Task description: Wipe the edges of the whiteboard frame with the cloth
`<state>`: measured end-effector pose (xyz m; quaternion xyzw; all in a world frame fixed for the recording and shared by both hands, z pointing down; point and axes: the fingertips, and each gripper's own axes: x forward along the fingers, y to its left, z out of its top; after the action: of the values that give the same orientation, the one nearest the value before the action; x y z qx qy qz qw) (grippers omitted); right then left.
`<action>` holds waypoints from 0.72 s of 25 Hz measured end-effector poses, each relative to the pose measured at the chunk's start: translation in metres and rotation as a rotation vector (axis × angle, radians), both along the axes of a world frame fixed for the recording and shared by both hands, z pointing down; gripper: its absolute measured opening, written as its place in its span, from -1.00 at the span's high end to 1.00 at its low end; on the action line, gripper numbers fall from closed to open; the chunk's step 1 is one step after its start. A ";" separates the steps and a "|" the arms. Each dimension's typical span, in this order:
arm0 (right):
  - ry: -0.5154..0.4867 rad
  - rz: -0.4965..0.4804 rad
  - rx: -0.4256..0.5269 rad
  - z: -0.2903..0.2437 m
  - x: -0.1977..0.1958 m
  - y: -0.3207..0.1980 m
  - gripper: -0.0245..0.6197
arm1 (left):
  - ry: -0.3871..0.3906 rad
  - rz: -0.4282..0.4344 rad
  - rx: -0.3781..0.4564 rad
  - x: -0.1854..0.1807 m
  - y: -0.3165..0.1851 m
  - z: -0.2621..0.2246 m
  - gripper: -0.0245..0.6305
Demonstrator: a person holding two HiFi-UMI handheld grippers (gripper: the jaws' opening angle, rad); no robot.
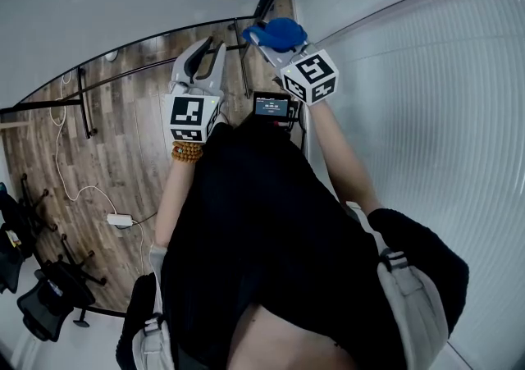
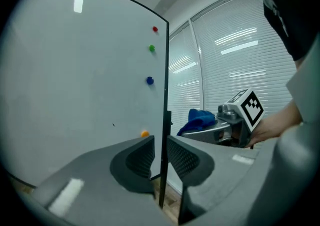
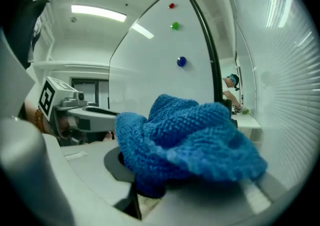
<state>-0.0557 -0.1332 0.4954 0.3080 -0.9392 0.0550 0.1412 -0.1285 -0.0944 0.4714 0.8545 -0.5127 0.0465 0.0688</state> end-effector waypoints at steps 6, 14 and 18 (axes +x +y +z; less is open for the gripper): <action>-0.042 -0.073 0.067 -0.030 -0.029 0.034 0.59 | 0.045 -0.020 0.021 -0.018 0.010 -0.007 0.41; -0.063 -0.115 0.076 -0.032 -0.049 0.050 0.59 | 0.073 -0.053 0.028 -0.036 0.020 -0.006 0.41; -0.049 -0.132 0.081 -0.027 -0.058 0.056 0.59 | 0.097 -0.054 0.033 -0.042 0.027 -0.009 0.41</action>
<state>-0.1134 -0.0769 0.4679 0.2493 -0.9622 0.0152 0.1088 -0.1700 -0.0674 0.4625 0.8426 -0.5324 -0.0054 0.0807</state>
